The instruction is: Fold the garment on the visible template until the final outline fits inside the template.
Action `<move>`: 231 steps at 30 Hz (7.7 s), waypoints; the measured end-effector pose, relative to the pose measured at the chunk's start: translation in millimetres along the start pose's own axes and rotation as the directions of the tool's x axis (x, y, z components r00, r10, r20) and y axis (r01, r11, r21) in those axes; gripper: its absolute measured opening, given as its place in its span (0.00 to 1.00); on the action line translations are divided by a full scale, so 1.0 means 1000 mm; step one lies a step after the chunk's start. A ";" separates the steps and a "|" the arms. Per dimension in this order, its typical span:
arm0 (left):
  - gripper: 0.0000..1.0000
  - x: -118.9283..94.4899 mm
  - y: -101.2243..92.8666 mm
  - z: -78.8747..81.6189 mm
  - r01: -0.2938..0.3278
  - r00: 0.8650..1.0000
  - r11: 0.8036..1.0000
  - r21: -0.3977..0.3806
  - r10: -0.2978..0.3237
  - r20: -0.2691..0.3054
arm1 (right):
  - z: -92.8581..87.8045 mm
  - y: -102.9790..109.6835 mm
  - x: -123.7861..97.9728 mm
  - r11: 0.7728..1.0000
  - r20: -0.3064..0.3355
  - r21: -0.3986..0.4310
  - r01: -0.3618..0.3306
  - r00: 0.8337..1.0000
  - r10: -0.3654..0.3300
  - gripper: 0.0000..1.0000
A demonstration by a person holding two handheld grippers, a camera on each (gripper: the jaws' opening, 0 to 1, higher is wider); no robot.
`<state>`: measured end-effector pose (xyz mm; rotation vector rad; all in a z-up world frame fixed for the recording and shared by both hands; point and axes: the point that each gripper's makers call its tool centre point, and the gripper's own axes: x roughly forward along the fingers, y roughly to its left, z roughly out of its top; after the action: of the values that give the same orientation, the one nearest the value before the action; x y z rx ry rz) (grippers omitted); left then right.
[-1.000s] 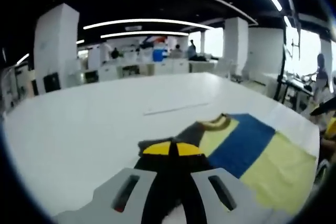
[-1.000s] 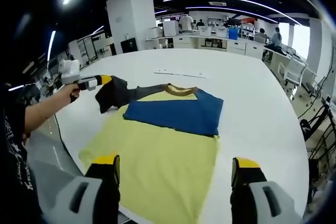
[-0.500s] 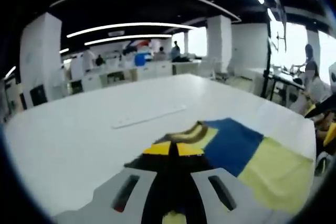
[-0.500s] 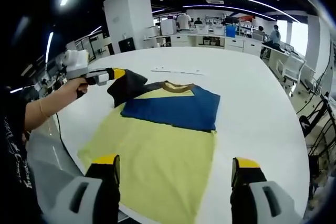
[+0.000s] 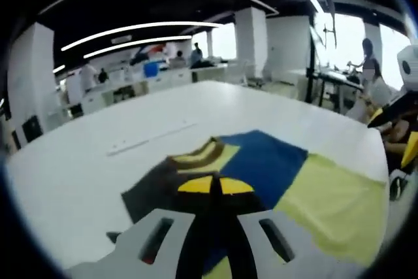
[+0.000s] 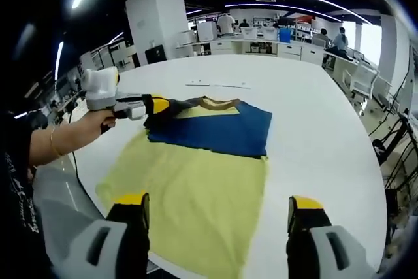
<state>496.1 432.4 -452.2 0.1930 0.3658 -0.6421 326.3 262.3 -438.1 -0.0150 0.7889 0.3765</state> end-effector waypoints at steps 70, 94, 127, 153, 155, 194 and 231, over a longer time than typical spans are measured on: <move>0.36 -0.041 0.047 -0.065 -0.208 0.968 0.924 -0.320 0.149 -0.200 | -0.010 0.001 0.004 1.000 -0.019 0.021 -0.003 1.000 0.004 0.87; 0.00 -0.019 0.038 -0.042 -0.140 0.984 0.935 -0.326 0.096 -0.149 | -0.021 -0.009 0.001 0.999 -0.041 0.026 0.022 0.999 -0.021 0.87; 0.00 0.047 -0.091 0.034 0.166 0.983 0.978 -0.127 -0.174 -0.052 | -0.021 -0.012 -0.017 1.000 -0.001 0.006 0.029 1.000 -0.029 0.91; 0.07 0.073 -0.182 0.027 0.402 0.911 0.906 -0.136 -0.410 -0.039 | -0.024 -0.014 -0.030 1.000 0.008 -0.004 0.013 1.000 -0.013 0.94; 0.17 0.071 -0.186 0.027 0.410 0.909 0.905 -0.113 -0.416 -0.031 | -0.025 -0.015 -0.030 1.000 0.006 -0.002 0.014 1.000 -0.014 0.94; 0.99 -0.017 -0.090 0.050 0.290 0.957 0.956 0.036 -0.291 0.008 | -0.003 0.001 -0.012 0.995 0.002 -0.063 -0.072 0.997 0.072 0.96; 0.91 -0.124 -0.026 -0.064 0.177 0.972 0.983 -0.046 -0.182 -0.150 | -0.045 0.011 0.001 0.994 -0.093 -0.062 -0.087 0.992 0.081 0.90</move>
<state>370.7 498.1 -464.7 0.1805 0.5465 -0.8017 292.2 266.4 -469.0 -0.0614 0.8677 0.4846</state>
